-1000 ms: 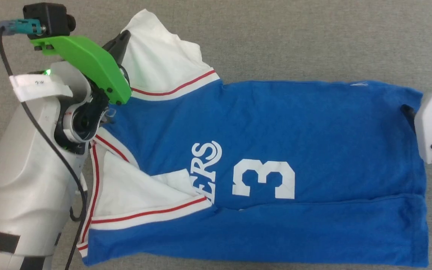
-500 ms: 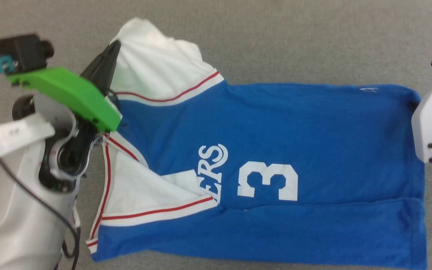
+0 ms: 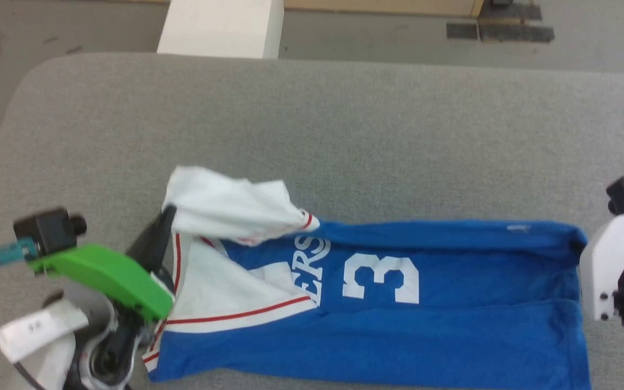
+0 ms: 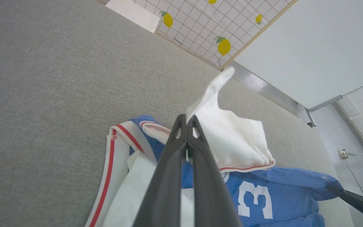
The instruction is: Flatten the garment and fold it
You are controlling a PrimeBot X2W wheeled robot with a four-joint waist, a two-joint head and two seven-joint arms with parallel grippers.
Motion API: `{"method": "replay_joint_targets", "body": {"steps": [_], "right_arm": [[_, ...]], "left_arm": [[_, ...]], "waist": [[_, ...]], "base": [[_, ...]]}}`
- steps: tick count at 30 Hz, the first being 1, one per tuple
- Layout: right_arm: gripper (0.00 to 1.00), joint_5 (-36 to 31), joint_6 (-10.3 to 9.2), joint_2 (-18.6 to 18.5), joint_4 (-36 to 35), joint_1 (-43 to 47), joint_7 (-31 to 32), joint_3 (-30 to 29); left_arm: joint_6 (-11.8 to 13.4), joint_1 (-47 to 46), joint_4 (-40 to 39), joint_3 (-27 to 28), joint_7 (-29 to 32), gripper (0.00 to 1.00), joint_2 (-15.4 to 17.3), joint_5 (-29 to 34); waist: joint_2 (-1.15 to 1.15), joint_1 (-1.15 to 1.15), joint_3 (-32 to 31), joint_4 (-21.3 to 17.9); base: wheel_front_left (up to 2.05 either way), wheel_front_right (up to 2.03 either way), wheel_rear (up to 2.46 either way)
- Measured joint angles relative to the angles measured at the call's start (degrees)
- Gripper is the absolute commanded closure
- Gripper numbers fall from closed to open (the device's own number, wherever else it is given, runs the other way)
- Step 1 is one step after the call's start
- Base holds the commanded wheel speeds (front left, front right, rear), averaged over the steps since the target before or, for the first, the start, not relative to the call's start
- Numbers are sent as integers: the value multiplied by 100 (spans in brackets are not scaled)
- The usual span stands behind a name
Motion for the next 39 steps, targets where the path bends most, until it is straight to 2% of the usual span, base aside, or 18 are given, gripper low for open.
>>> {"method": "replay_joint_targets", "body": {"steps": [7,13,14,15,16,17,19,24,29,31,33,39], "right_arm": [[100,-41,0,163,-15,664,35,-190],[100,-59,0,471,63,1124,2,-338],[70,-56,0,525,70,1163,-45,-369],[0,-48,0,568,78,1185,-73,-410],[0,-49,0,597,81,1217,-104,-435],[0,-47,0,625,79,1257,-135,-476],[0,-2,0,688,34,1349,-172,-572],[0,392,0,836,-460,1690,-133,-1028],[0,749,0,960,-1022,1833,159,-1751],[0,775,0,918,-1141,1831,294,-1928],[0,793,-1,896,-1157,1791,410,-1970],[0,910,-1,471,-700,1697,669,-1169]], "left_arm": [[100,871,77,58,-172,100,-220,-312],[124,1241,637,82,-151,100,-320,-497],[124,1263,740,92,-114,100,-332,-547],[125,1274,812,107,-113,100,-352,-604],[171,1283,896,93,-93,46,-336,-610],[219,1297,962,92,-65,0,-309,-584],[298,1324,1024,94,-40,0,-257,-556],[727,1346,938,182,134,0,110,-271],[992,1307,517,432,-178,0,502,202],[983,1221,327,453,-504,0,641,555],[868,1028,241,385,-842,0,721,888],[350,396,394,116,-2374,0,601,1771]], "waist": [[0,0,-265,48],[0,0,-343,66],[0,0,-356,59],[0,0,-368,53],[0,0,-388,45],[0,0,-411,34],[0,0,-461,17],[0,0,-615,8],[0,0,-703,33],[0,0,-711,43],[0,0,-701,41],[0,0,-615,58]], "base": [[0,0,0],[0,0,0],[0,0,0],[0,0,0],[0,0,0],[0,0,0],[0,0,0],[0,0,0],[0,0,0],[0,0,0],[0,0,0],[0,0,0]]}}
